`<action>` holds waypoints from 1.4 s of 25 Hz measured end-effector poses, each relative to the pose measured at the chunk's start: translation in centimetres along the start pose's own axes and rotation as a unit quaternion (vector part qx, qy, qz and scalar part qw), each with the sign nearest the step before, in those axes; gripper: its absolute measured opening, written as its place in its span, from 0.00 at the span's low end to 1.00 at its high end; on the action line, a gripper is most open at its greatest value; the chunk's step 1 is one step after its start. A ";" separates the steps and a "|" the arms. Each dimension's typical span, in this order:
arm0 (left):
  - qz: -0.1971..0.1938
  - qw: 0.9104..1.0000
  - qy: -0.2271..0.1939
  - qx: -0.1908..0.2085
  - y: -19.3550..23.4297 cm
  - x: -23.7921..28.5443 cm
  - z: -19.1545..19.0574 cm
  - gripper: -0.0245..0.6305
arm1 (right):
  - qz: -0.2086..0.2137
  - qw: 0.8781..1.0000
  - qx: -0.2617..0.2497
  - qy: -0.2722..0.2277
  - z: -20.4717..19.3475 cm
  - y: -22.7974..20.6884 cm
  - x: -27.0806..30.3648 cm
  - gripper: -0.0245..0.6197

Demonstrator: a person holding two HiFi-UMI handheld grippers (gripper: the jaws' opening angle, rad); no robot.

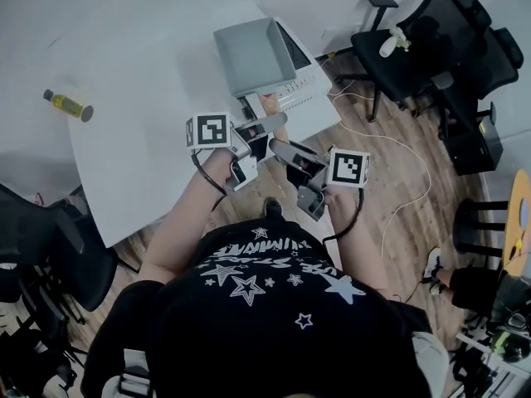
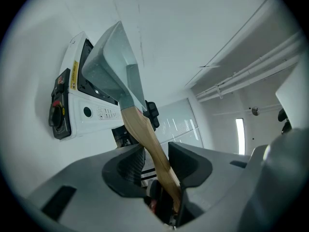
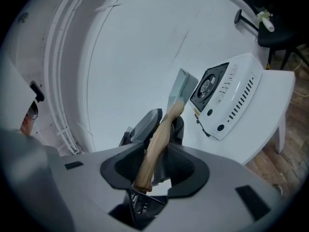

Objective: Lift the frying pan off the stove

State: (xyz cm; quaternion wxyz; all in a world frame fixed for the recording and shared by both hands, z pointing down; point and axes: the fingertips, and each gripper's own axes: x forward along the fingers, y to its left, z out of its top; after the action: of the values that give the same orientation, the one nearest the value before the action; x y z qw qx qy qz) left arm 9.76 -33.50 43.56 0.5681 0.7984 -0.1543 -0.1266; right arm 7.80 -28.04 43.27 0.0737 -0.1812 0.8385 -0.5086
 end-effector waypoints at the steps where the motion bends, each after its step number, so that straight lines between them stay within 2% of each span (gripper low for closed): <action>1: -0.002 1.000 0.003 0.001 -0.1 -0.2 -0.1 0.28 | 0.000 1.000 0.000 -0.003 -0.2 0.2 0.1 0.26; 8: -0.005 1.000 0.027 0.005 -1.3 -1.6 -1.0 0.28 | -0.006 1.000 0.004 -0.015 -1.5 2.0 0.6 0.27; 14: -0.016 0.999 0.030 0.003 -1.8 -7.3 -4.3 0.28 | -0.018 1.000 -0.002 -0.013 -7.4 4.3 2.3 0.27; 35: -0.033 0.997 0.075 -0.010 -3.6 -16.7 -10.5 0.28 | -0.046 0.997 0.010 -0.053 -17.4 9.3 5.1 0.27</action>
State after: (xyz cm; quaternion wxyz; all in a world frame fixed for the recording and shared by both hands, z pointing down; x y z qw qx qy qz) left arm -1.23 -16.78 43.98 0.5819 0.8044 -0.0836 -0.0860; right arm -4.35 -11.72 43.59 0.0967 -0.2454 0.8193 -0.5091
